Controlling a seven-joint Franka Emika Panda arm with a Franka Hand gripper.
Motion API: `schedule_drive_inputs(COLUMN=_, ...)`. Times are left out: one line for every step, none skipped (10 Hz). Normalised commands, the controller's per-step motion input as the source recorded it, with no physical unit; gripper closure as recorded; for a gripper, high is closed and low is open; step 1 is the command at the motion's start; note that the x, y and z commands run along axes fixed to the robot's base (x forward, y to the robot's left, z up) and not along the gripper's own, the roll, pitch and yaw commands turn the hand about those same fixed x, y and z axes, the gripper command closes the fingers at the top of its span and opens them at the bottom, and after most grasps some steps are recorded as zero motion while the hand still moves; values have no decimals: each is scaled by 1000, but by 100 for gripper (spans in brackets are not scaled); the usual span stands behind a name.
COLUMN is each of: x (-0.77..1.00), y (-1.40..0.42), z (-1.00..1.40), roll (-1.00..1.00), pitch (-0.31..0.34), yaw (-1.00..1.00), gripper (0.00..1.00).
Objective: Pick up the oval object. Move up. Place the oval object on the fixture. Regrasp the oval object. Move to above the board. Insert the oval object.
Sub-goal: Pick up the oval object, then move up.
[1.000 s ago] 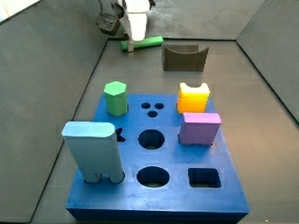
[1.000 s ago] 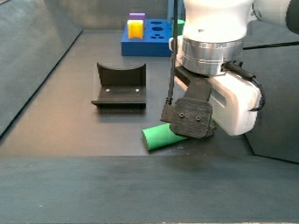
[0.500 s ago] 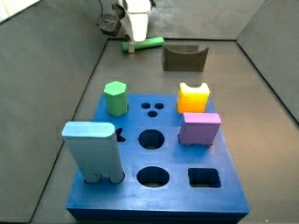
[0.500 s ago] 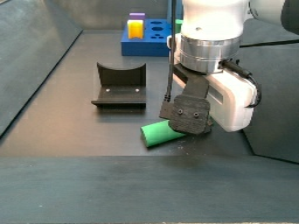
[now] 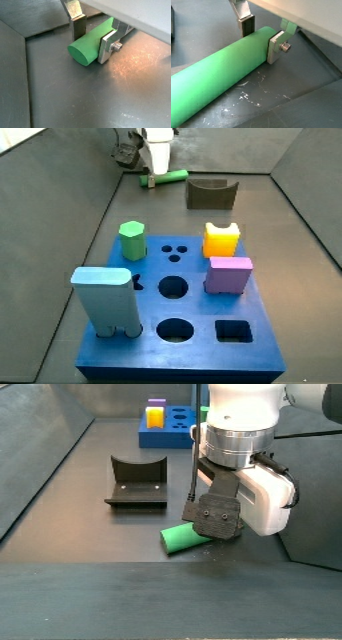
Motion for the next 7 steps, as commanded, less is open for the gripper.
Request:
schedule_drive_inputs(x=0, y=0, z=0, roll=0, pitch=0, yaw=0, gripper=100)
schedule_drive_inputs(x=0, y=0, z=833, roll=0, pitch=0, yaw=0, gripper=100)
schedule_drive_inputs(x=-15, y=-36, z=829, roll=-10, pitch=19, yaw=20, gripper=100)
schedule_drive_inputs(x=-47, y=-43, z=708, roll=-6, pitch=55, yaw=12, gripper=100)
schedule_drive_inputs(x=-33, y=-22, z=582, roll=10, pitch=72, yaw=2, gripper=100)
schedule_drive_inputs(x=-19, y=-8, z=394, roll=35, pitch=84, yaw=-12, gripper=100)
schedule_drive_inputs(x=-20, y=-7, z=295, roll=48, pitch=83, yaw=-17, gripper=100)
